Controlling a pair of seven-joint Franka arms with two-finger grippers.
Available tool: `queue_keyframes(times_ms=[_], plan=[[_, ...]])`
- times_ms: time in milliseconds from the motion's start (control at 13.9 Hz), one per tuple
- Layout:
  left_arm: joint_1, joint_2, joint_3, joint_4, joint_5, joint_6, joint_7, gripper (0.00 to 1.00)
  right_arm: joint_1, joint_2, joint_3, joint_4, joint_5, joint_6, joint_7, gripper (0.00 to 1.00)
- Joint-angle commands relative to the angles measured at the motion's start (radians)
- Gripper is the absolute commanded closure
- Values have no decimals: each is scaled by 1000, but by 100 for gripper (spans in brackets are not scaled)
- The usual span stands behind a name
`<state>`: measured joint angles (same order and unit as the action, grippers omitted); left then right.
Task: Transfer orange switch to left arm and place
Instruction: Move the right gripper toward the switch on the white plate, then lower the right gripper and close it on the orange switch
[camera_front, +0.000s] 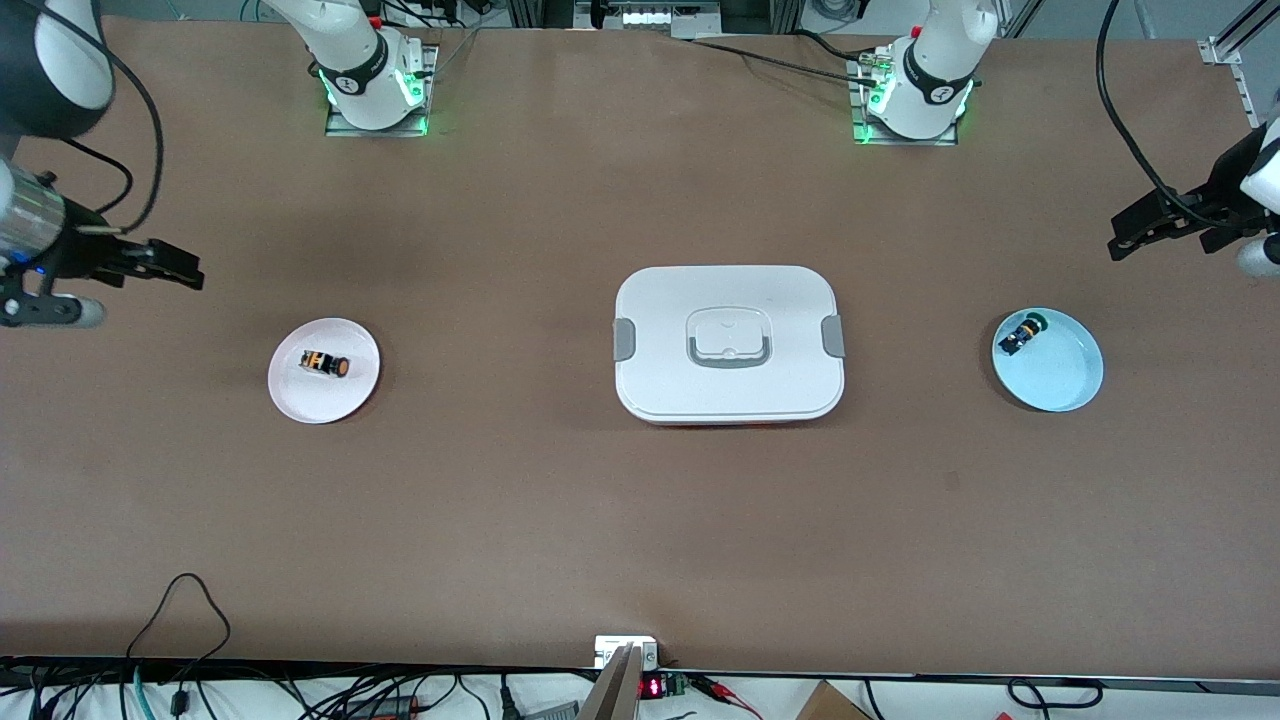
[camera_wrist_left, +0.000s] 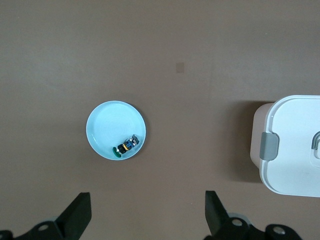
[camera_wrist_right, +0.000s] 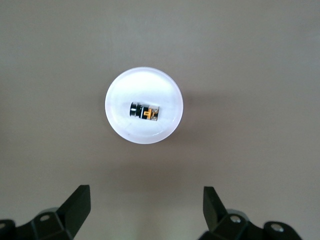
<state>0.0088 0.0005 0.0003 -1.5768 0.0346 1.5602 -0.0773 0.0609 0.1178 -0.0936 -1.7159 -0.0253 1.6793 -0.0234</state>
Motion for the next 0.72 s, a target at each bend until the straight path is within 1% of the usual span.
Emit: queue_keyframes(times_ms=[0,143,359,430,502,646], plan=[[7,33,0,38,-12,-23,2,0,16,101,0,15,4,5,25,0],[10,35,0,37,-18,-23,1,0,22,158,2,12,7,48,25,0],[10,36,0,37,-19,-23,1,0,46,287,3,10,8,94,17,0],[10,38,1,37,-19,-23,1,0,59,316,2,-13,8,132,16,0],[10,39,0,37,-19,-23,1,0,71,322,2,-58,8,190,25,0],[10,39,0,37,-19,-23,1,0,53,323,2,-199,8,390,19,0]])
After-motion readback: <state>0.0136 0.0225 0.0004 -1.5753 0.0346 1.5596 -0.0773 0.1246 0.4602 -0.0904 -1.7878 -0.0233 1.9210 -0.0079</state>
